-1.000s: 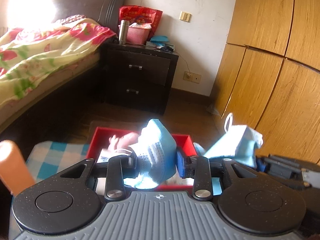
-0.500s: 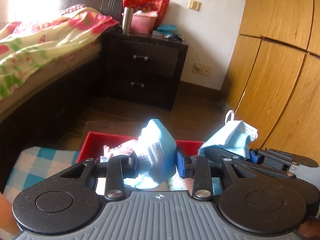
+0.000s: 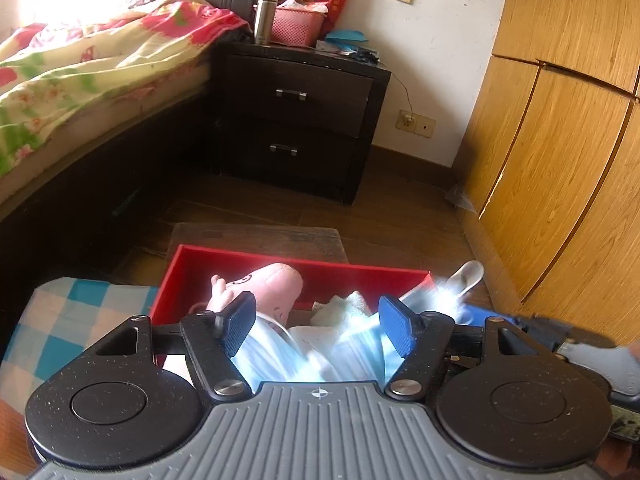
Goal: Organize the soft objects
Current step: 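Open both grippers to drop the blue masks into the red box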
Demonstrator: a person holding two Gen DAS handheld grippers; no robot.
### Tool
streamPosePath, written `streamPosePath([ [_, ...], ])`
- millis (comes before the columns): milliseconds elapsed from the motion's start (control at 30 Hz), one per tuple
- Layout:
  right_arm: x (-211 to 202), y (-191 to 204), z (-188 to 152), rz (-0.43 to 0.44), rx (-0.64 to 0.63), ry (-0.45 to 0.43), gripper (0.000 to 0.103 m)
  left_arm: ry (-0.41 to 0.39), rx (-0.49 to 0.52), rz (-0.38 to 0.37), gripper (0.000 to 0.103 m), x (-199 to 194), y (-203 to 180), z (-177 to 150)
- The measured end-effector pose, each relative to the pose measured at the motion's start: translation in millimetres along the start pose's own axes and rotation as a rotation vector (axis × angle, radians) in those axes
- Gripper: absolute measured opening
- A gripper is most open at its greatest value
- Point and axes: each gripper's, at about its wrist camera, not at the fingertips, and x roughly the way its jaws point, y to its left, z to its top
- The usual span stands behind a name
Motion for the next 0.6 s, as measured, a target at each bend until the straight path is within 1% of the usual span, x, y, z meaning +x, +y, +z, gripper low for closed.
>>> streamPosePath([
  [167, 1, -15, 2, 0.002, 0.096, 0.017, 0.046, -0.005, -0.011, 0.003, 0.069, -4, 0, 2],
  [300, -11, -24, 6, -0.011, 0.155, -0.006, 0.046, -0.008, -0.042, -0.015, 0.069, -20, 6, -1],
  [367, -19, -25, 9, 0.005, 0.167, -0.006, 0.046, -0.008, -0.045, -0.030, 0.070, -32, 7, -6],
  [467, -36, -17, 11, 0.017, 0.153, -0.014, 0.046, -0.005, -0.033, -0.044, 0.071, -49, 4, -18],
  [600, -56, -5, 7, 0.043, 0.135, -0.001, 0.050, 0.016, -0.024, -0.070, 0.071, -62, -1, -38],
])
